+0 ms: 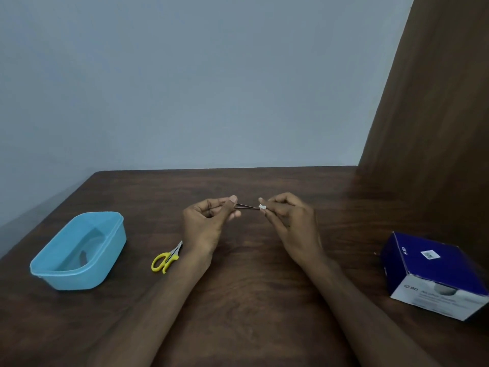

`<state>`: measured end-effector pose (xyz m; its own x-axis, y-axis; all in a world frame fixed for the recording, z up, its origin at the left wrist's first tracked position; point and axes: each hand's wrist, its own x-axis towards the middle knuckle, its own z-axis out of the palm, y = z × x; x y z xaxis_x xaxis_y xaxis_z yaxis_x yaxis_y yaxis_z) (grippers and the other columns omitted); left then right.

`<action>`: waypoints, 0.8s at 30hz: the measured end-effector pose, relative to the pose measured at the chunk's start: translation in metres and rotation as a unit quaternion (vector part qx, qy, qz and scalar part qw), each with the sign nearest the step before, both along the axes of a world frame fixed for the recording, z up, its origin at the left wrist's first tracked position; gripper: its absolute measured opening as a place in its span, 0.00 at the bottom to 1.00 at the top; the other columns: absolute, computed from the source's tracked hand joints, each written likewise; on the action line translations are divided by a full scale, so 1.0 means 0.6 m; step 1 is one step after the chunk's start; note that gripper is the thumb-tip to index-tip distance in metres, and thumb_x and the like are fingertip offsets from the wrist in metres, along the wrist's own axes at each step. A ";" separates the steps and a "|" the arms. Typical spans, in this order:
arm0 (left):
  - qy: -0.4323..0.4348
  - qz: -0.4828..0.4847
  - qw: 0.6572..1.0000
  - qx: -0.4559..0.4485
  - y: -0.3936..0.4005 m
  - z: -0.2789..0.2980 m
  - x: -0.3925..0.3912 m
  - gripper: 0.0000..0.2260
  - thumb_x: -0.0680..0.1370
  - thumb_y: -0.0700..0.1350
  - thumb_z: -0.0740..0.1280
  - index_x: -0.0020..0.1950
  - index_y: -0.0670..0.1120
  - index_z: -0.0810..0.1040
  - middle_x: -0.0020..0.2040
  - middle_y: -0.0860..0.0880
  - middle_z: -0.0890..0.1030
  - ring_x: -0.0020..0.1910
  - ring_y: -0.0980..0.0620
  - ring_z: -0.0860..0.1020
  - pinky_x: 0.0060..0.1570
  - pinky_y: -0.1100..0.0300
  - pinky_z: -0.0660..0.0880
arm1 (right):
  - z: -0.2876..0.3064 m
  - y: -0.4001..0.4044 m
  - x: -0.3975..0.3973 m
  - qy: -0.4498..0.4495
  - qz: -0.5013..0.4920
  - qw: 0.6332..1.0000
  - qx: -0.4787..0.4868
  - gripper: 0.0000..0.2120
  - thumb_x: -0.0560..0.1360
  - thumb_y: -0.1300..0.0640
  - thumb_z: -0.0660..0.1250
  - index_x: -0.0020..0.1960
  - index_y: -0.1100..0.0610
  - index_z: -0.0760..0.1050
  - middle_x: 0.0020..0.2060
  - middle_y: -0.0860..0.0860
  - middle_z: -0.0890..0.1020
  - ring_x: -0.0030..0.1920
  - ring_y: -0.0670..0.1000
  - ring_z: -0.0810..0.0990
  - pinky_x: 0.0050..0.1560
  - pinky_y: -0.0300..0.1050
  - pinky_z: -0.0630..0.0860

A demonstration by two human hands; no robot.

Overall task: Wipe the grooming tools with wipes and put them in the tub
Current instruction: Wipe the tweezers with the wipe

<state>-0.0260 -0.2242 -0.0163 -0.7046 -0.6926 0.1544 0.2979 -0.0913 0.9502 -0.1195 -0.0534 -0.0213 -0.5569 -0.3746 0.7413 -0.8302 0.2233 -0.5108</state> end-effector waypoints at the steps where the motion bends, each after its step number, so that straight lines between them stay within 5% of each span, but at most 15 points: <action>1: 0.000 -0.001 1.000 -0.003 0.000 0.000 0.000 0.09 0.75 0.42 0.80 0.50 0.38 0.88 0.41 0.41 0.89 0.39 0.50 0.89 0.42 0.66 0.83 | 0.000 0.000 -0.002 -0.004 -0.003 1.000 -0.003 0.12 0.78 0.59 0.76 0.61 0.53 0.87 0.43 0.46 0.82 0.42 0.45 0.81 0.45 0.41 0.79; 6: 0.000 -0.001 1.000 -0.002 0.002 0.002 0.002 0.08 0.76 0.41 0.80 0.50 0.38 0.87 0.40 0.41 0.89 0.37 0.51 0.88 0.40 0.67 0.82 | 0.000 -0.003 -0.004 -0.144 0.027 0.987 -0.068 0.17 0.77 0.61 0.77 0.65 0.49 0.84 0.38 0.46 0.86 0.40 0.45 0.86 0.47 0.43 0.84; 11: -0.005 -0.001 1.000 -0.006 0.003 0.002 0.001 0.06 0.76 0.40 0.79 0.49 0.38 0.87 0.39 0.41 0.89 0.37 0.51 0.88 0.39 0.67 0.82 | 0.002 -0.007 -0.002 -0.265 0.080 0.950 -0.146 0.08 0.78 0.66 0.75 0.53 0.55 0.84 0.40 0.55 0.88 0.39 0.54 0.88 0.45 0.50 0.85; 18: -0.010 0.000 1.000 -0.025 0.004 -0.001 0.002 0.05 0.76 0.40 0.79 0.48 0.41 0.87 0.38 0.43 0.88 0.37 0.52 0.88 0.39 0.67 0.81 | -0.001 -0.007 -0.003 -0.322 0.085 0.922 -0.199 0.06 0.76 0.60 0.79 0.47 0.61 0.84 0.41 0.58 0.88 0.43 0.57 0.89 0.48 0.53 0.85; 24: -0.020 0.003 0.999 -0.038 0.003 -0.002 0.000 0.05 0.76 0.42 0.79 0.49 0.41 0.87 0.38 0.44 0.88 0.37 0.51 0.88 0.41 0.66 0.82 | -0.005 -0.006 -0.007 -0.358 0.067 0.908 -0.207 0.05 0.76 0.64 0.78 0.49 0.59 0.83 0.43 0.58 0.89 0.44 0.55 0.88 0.51 0.56 0.86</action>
<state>-0.0259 -0.2223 -0.0176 -0.7069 -0.6844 0.1786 0.2594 -0.0159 0.9656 -0.1237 -0.0572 -0.0242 -0.9216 -0.2458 0.3004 -0.2584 -0.1890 -0.9474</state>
